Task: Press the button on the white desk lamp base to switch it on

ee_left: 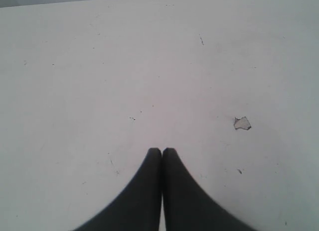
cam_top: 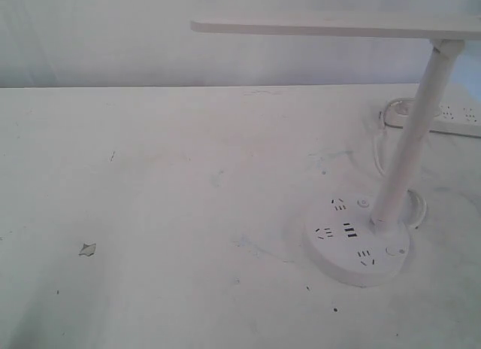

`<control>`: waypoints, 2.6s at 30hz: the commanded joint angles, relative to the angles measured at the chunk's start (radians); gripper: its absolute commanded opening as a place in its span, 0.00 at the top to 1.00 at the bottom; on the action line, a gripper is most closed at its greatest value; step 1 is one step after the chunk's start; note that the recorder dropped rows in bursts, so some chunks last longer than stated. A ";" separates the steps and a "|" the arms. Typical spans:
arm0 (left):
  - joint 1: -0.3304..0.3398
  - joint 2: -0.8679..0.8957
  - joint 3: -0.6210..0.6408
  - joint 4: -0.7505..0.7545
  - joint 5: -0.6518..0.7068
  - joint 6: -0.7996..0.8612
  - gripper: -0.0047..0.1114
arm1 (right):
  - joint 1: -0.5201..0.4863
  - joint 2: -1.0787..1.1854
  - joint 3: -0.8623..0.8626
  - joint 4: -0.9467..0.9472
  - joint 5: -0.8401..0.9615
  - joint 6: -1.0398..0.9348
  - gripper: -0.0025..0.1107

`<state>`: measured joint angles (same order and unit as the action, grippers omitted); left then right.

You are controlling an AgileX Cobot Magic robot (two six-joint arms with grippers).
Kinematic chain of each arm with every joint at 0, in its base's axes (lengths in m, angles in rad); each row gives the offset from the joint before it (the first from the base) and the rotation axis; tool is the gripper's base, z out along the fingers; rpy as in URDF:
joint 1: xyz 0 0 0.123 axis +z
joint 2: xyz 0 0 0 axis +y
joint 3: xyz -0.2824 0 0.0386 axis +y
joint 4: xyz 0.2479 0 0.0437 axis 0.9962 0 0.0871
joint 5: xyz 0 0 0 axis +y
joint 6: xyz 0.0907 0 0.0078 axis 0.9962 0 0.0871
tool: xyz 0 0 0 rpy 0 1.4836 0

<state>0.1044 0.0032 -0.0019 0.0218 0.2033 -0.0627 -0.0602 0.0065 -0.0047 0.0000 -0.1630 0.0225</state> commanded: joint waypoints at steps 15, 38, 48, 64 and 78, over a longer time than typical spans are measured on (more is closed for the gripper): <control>-0.008 -0.003 0.002 0.000 -0.002 0.000 0.96 | 0.010 0.498 -0.305 0.735 0.130 -0.262 0.98; -0.008 -0.003 0.002 0.000 -0.002 0.000 0.96 | -0.134 1.098 -0.593 0.778 0.674 -0.553 0.98; -0.008 -0.003 0.002 0.000 -0.002 0.000 0.96 | -0.360 1.191 -0.593 1.089 0.997 -0.871 0.98; -0.008 -0.003 0.002 0.000 -0.002 0.000 0.96 | -0.359 1.324 -0.493 1.197 0.874 -0.945 0.98; -0.008 -0.003 0.002 0.000 -0.002 0.000 0.96 | -0.359 1.514 -0.493 1.347 0.894 -1.078 0.98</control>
<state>0.1044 0.0032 -0.0019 0.0218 0.2033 -0.0627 -0.4141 1.4918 -0.5027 1.3071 0.7212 -1.0167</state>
